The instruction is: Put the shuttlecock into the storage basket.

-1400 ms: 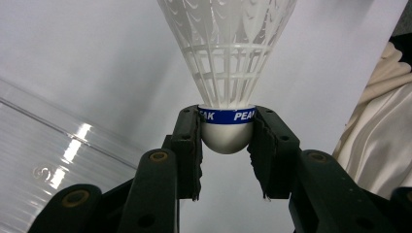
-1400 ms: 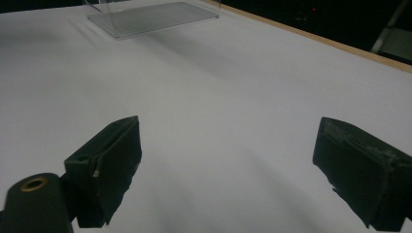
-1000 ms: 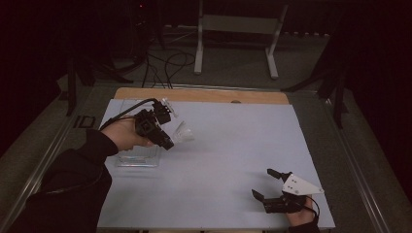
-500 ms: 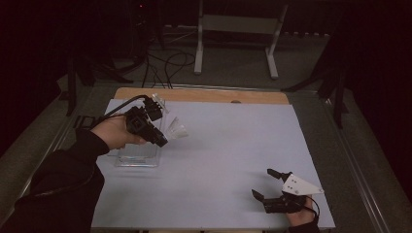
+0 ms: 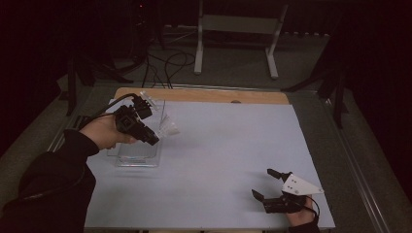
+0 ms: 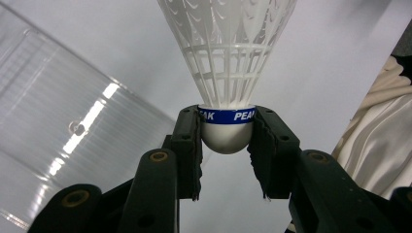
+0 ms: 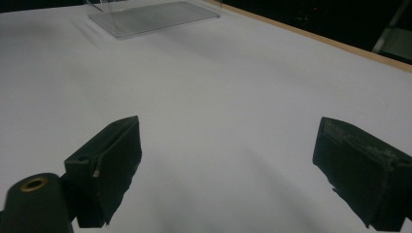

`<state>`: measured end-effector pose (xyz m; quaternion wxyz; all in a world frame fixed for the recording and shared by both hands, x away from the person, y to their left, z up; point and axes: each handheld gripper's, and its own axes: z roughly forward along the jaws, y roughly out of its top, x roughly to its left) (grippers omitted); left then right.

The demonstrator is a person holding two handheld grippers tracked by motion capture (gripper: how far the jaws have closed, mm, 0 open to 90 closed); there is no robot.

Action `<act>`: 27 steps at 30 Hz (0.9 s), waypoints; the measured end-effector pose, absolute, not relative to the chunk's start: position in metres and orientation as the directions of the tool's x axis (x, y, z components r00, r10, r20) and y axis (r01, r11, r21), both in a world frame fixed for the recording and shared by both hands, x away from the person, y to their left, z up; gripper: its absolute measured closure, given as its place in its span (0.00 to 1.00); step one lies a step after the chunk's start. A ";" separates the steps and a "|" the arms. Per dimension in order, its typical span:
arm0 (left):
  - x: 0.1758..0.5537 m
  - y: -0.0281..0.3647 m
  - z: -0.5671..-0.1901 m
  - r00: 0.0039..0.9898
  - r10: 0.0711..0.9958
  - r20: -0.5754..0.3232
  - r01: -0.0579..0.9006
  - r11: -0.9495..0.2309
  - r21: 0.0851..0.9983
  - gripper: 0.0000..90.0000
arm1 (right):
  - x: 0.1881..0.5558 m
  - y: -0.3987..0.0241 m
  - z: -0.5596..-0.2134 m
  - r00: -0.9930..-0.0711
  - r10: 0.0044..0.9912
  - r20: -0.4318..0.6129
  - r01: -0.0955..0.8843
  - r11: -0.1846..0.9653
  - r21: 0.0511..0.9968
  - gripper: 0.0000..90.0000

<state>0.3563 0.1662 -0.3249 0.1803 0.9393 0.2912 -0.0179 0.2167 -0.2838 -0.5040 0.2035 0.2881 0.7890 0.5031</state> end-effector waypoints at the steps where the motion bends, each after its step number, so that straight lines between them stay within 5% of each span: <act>1: 0.356 0.170 -0.325 0.822 0.551 -0.141 0.564 -0.757 0.330 0.74 | 0.217 -0.284 -0.504 -0.751 0.660 -0.032 0.251 0.329 0.910 0.12; 27: 0.352 0.215 -0.327 0.748 0.649 -0.141 0.654 -0.682 0.327 0.74 | 0.217 -0.283 -0.504 -0.753 0.657 -0.036 0.249 0.335 0.909 0.12</act>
